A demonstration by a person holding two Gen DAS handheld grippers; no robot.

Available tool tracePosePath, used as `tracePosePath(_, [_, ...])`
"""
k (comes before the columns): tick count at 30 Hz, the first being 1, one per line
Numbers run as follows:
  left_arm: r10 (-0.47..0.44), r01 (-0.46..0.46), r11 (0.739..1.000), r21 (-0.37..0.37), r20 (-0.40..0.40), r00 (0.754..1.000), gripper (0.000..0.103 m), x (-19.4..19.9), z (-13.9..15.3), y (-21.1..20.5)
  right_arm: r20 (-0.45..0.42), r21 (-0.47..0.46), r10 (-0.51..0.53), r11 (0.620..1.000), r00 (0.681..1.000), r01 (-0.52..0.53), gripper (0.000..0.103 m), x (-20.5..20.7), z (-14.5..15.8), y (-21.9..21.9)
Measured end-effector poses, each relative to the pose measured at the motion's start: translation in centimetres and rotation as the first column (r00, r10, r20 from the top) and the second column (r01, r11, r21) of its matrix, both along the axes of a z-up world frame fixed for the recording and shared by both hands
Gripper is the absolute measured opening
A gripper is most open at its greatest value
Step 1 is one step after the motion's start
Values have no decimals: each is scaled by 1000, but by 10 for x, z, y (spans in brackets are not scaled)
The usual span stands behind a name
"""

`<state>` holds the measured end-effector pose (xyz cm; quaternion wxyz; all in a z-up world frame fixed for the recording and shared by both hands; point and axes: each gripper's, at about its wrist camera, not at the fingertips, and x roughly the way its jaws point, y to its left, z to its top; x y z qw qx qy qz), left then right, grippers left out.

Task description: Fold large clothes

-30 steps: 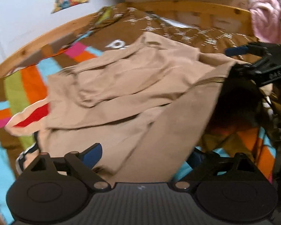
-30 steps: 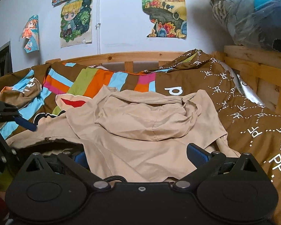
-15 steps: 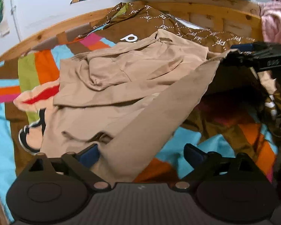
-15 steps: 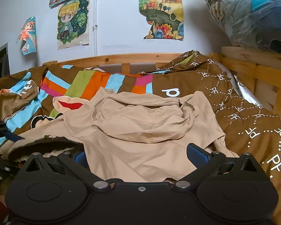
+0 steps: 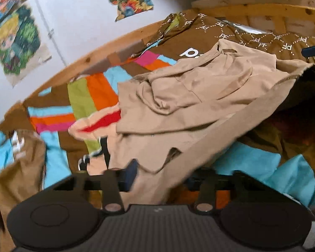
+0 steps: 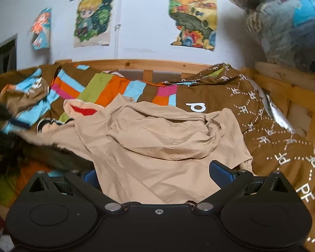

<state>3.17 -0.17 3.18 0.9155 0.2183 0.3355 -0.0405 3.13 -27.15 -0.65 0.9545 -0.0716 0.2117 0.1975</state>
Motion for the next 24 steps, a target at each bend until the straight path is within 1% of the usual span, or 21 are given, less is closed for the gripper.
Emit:
tracePosePath(2, [-14, 14, 1000, -2, 36, 999, 17, 14, 12, -6, 0, -18, 16, 1000, 1000, -16, 101, -4, 0, 3])
tracePosePath(4, [-22, 24, 999, -31, 68, 997, 15, 31, 29, -9, -12, -23, 29, 999, 1000, -29, 101, -8, 2, 6])
tracePosePath(7, [-37, 45, 993, -106, 80, 996, 13, 60, 54, -6, -5, -30, 37, 999, 999, -37, 101, -21, 11, 10])
tracePosePath(8, [-40, 49, 990, -129, 75, 996, 11, 71, 61, -6, -6, -29, 31, 999, 1000, -31, 102, -26, 16, 11])
tracePosePath(9, [-36, 46, 988, -147, 70, 997, 7, 81, 67, -6, -11, -26, 19, 999, 1000, -19, 102, -30, 19, 12])
tracePosePath(12, [-10, 17, 975, -224, 33, 999, 7, 106, 82, -3, -65, -55, -40, 998, 997, 37, 102, -39, 18, 19])
tracePosePath(13, [1, 4, 968, -252, 17, 1000, 7, 112, 85, -2, -80, -85, -53, 995, 995, 47, 102, -40, 14, 23])
tracePosePath(14, [7, -6, 962, -273, 3, 1000, 7, 116, 87, -1, -81, -133, -68, 990, 994, 57, 99, -40, 9, 27])
tracePosePath(16, [1, -1, 961, -276, 0, 1000, 6, 120, 88, -1, -58, -224, -114, 970, 992, 99, 96, -38, 3, 33])
tracePosePath(19, [-9, 13, 966, -259, 17, 1000, 5, 118, 85, -1, -44, -296, -170, 943, 984, 149, 94, -33, -6, 34])
tracePosePath(20, [-9, 14, 966, -260, 20, 1000, 5, 117, 84, 0, -52, -313, -182, 937, 982, 157, 90, -31, -10, 33])
tracePosePath(22, [-3, 9, 963, -271, 21, 1000, 5, 114, 82, 3, -78, -362, -205, 918, 976, 164, 86, -27, -18, 35])
tracePosePath(24, [2, 4, 962, -274, 20, 1000, 5, 109, 80, 8, -78, -400, -223, 900, 972, 174, 81, -24, -23, 33])
